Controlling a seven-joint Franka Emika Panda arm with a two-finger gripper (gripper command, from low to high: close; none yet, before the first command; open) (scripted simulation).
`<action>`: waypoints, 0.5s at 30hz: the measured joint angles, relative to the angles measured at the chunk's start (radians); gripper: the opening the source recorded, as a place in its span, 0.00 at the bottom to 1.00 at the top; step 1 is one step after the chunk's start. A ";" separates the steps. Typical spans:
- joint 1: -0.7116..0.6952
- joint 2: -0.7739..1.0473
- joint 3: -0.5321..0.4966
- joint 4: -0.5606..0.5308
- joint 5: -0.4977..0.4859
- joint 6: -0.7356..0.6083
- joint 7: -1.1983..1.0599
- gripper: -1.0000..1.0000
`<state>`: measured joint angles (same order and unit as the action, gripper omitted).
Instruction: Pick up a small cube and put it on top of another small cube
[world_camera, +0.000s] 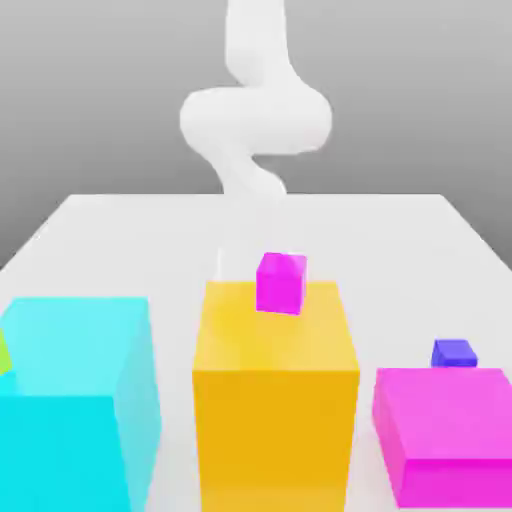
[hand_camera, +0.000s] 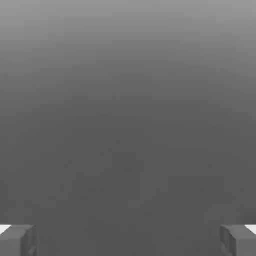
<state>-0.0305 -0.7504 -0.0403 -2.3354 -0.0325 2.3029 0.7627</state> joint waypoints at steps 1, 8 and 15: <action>-0.018 0.033 -0.020 -0.020 -0.022 0.007 -0.020 0.50; -0.156 0.287 -0.139 -0.164 -0.199 0.077 -0.148 0.50; -0.282 0.535 -0.240 -0.286 -0.388 0.163 -0.244 0.50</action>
<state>-0.3130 -0.2152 -0.2804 -2.6210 -0.4205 2.4656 0.5184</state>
